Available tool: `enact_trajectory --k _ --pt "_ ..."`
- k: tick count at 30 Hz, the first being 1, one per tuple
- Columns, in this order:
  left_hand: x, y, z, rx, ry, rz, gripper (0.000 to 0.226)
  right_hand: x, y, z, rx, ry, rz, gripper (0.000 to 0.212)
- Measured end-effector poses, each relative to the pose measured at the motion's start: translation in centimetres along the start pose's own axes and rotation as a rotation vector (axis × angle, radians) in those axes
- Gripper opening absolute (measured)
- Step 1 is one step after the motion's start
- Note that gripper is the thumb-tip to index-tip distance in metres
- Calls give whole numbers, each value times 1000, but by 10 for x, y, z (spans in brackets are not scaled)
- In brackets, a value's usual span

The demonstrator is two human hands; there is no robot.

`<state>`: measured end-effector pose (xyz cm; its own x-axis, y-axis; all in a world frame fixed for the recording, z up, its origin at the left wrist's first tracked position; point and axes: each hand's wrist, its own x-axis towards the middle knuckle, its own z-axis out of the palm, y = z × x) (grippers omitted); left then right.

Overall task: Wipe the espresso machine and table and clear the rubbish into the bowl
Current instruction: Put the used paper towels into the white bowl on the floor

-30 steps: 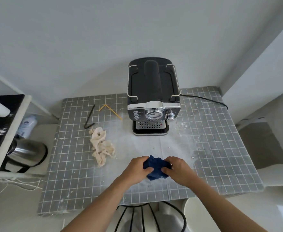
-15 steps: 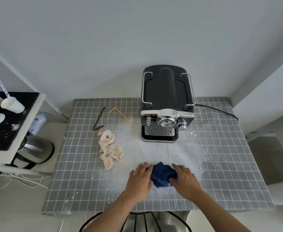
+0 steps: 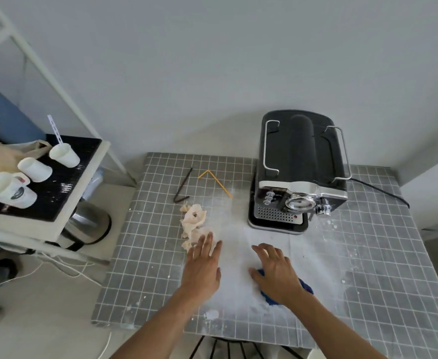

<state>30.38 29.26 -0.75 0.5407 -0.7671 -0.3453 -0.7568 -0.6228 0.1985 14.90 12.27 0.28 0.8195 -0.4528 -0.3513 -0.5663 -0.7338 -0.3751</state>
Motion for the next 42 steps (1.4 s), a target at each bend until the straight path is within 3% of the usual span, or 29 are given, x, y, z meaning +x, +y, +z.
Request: enact_trajectory --k 11,21,35,42 --pt "16 -59 10 36 -124 89 91 92 -95 18 -89 -20 -147 56" --pt "12 -84 10 -14 -139 209 93 177 -161 31 -269 -91 -310 65" --pt "-22 -118 6 -64 -56 259 70 176 -155 48 -80 -8 -158 49" --pt "-30 -101 -9 -66 4 322 57 131 -117 28 84 148 -27 34"
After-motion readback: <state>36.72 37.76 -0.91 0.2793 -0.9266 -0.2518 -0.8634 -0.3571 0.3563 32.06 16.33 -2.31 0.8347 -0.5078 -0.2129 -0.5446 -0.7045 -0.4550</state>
